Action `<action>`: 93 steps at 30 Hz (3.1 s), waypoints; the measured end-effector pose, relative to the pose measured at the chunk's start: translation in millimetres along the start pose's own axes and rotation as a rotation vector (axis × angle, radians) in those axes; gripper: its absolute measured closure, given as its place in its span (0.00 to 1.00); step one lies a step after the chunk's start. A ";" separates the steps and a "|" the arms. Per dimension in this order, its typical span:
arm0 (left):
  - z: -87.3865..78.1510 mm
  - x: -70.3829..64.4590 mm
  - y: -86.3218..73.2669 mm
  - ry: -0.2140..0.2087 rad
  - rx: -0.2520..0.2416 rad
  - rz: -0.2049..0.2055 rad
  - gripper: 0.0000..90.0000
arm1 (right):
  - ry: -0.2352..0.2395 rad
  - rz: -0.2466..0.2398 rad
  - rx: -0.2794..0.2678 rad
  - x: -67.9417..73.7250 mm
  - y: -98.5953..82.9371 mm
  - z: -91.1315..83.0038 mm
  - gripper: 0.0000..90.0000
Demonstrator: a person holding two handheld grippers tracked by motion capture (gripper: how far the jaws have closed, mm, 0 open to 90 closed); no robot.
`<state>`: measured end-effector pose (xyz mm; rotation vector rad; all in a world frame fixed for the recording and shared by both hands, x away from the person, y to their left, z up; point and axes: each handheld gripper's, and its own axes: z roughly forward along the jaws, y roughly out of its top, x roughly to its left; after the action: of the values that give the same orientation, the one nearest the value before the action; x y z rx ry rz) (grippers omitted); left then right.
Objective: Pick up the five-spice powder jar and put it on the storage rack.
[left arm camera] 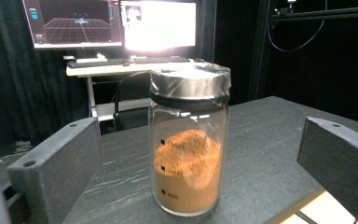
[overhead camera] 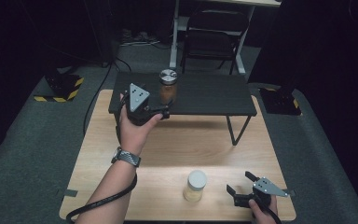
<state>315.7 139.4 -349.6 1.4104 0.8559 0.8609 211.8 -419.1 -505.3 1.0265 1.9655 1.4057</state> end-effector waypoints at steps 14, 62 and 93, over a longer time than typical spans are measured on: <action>-34.6 -1.0 -26.6 -0.018 -0.020 -0.002 0.00 | 0.000 -0.003 0.001 0.6 0.1 0.0 0.00; -135.0 -9.7 -163.6 -0.080 0.182 -0.061 0.00 | 0.006 -0.025 0.013 3.6 1.9 0.7 0.00; -132.2 -15.9 -170.1 -0.098 0.302 0.001 0.00 | 0.000 -0.038 0.031 9.3 4.7 1.9 0.00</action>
<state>189.8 187.4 -518.5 1.7009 0.9377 0.6765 209.1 -409.7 -501.3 0.9975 2.0026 1.3585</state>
